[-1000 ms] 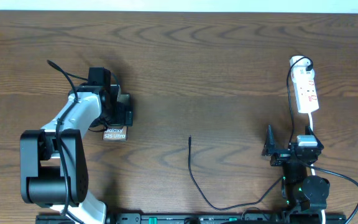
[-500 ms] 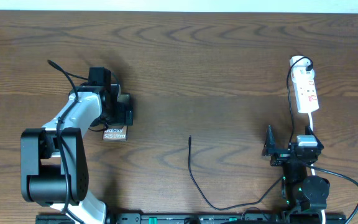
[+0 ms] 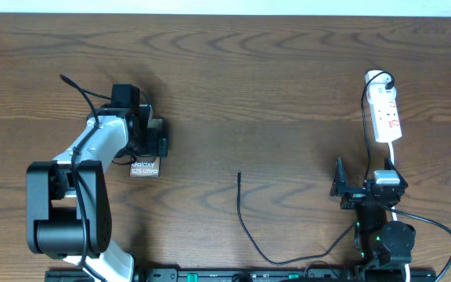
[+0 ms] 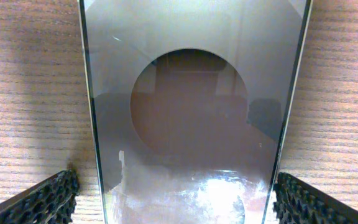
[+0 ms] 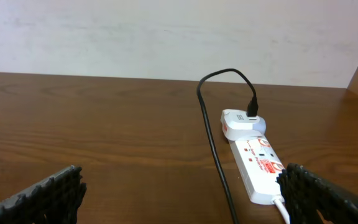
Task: Plug charger to phone and switch on socket
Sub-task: 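Close the left gripper on the phone's sides and adjust grip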
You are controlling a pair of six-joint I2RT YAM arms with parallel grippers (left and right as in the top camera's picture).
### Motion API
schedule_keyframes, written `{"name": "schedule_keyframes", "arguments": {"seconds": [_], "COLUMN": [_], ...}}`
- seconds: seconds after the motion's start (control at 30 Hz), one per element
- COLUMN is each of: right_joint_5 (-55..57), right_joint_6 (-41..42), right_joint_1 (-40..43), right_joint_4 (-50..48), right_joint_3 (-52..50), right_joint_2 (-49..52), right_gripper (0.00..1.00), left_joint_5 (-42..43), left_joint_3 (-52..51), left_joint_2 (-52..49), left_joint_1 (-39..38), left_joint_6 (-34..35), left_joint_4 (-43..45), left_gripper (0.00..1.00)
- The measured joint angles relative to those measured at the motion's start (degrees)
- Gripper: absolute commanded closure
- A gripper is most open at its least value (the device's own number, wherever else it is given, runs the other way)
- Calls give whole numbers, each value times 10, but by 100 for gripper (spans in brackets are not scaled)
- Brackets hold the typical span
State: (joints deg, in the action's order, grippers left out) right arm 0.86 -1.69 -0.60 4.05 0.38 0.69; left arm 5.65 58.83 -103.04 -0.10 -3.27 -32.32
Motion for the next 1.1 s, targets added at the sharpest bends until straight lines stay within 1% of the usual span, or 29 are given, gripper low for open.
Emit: {"name": "schedule_keyframes", "arguments": {"seconds": [0.47,1.1], "right_joint_5": [0,0], "right_joint_6": [0,0], "right_joint_1": [0,0], "right_joint_4": [0,0], "right_joint_3": [0,0], "right_joint_2": [0,0], "right_gripper": [1,1], "left_joint_5": [0,-11], "left_joint_3": [0,0], "left_joint_2": [-2,-2], "left_joint_1": [-11,-13], "left_joint_6": [-13,-15], "left_joint_4": [11,-3], "left_gripper": [2,2]}}
